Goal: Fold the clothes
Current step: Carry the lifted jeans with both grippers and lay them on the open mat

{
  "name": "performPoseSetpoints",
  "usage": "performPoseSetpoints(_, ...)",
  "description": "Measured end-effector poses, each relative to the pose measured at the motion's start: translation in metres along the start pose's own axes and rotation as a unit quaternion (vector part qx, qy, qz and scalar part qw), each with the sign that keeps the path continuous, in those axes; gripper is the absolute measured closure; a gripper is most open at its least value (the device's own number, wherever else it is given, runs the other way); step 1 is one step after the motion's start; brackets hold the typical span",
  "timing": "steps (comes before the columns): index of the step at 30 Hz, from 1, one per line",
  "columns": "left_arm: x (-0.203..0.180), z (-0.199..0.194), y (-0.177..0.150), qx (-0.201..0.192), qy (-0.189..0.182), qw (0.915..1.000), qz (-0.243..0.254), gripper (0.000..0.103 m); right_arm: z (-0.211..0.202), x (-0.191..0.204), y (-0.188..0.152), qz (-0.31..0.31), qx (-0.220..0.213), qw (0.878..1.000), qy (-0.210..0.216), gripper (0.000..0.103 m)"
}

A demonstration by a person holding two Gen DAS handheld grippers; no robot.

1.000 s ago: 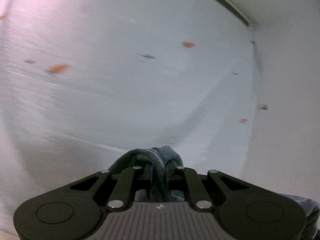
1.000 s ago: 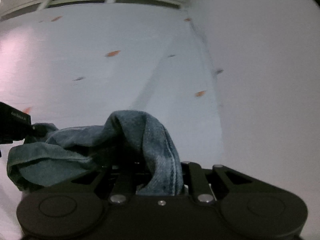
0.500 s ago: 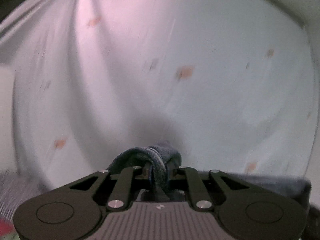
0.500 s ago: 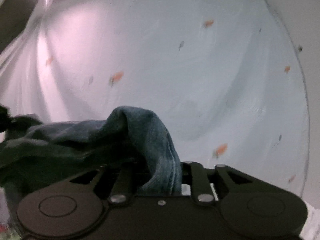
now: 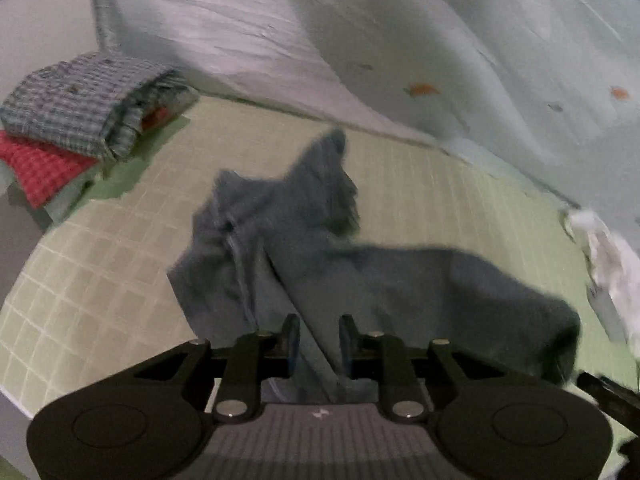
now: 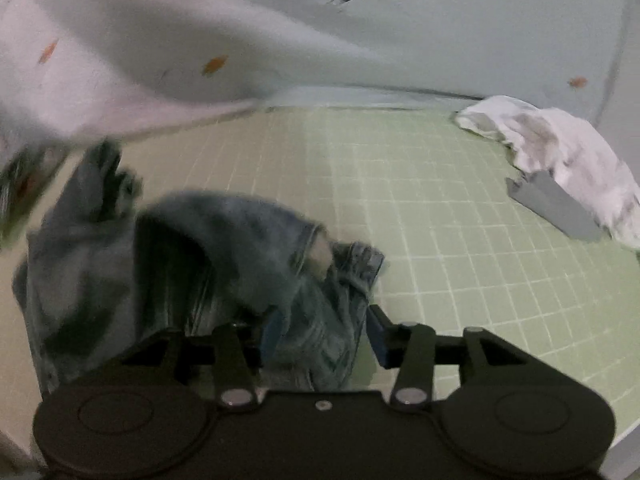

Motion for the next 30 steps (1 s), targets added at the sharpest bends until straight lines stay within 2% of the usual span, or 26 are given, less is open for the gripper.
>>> performPoseSetpoints(2,0.004,0.005,0.016,-0.011,0.020,0.9997,0.007,0.074,-0.005,-0.012,0.009,0.037,-0.019,0.999,0.009,0.045)
performPoseSetpoints(4,0.004,0.013,0.027,-0.022,0.035,0.9991,0.013,0.065,-0.001,-0.026,0.016,0.075,-0.029,0.997,0.020,0.040)
performPoseSetpoints(6,0.006,0.023,0.040,-0.026,0.041,0.9987,0.012,0.062,0.006,-0.039,0.024,0.116,-0.033,0.992,0.032,0.039)
performPoseSetpoints(8,0.007,0.033,0.053,-0.025,0.045,0.9986,0.011,0.060,0.026,-0.047,0.022,0.149,-0.019,0.988,0.048,0.039)
performPoseSetpoints(12,0.006,0.060,0.079,-0.020,0.050,0.9984,0.016,0.046,0.062,-0.057,0.026,0.203,0.017,0.975,0.085,0.039)
performPoseSetpoints(16,0.011,0.091,0.106,-0.015,0.059,0.9980,0.018,0.039,0.101,-0.061,0.037,0.267,0.058,0.954,0.126,0.039)
performPoseSetpoints(18,0.012,0.106,0.121,-0.012,0.063,0.9978,0.019,0.038,0.122,-0.065,0.042,0.286,0.070,0.951,0.096,0.039)
performPoseSetpoints(22,0.008,0.130,0.138,0.000,0.069,0.9970,0.036,0.027,0.157,-0.067,0.050,0.273,0.109,0.955,0.032,0.037)
performPoseSetpoints(25,0.005,0.148,0.150,0.009,0.073,0.9962,0.047,0.024,0.172,-0.056,0.051,0.264,0.135,0.954,0.031,0.037)
performPoseSetpoints(29,0.007,0.172,0.152,0.033,0.072,0.9960,0.042,0.024,0.179,-0.034,0.053,0.219,0.153,0.964,0.006,0.030)
performPoseSetpoints(30,0.008,0.177,0.151,0.039,0.071,0.9959,0.039,0.027,0.180,-0.031,0.055,0.211,0.155,0.965,0.001,0.030)
Point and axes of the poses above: each gripper's, at about its wrist camera, not at the fingertips, and z roughly the way its jaws point, x to its left, y to its top, the point moved 4 cm from there along z, roughly the way its jaws point, and after that the axes turned 9 degrees about x, right-handed, at the moved point
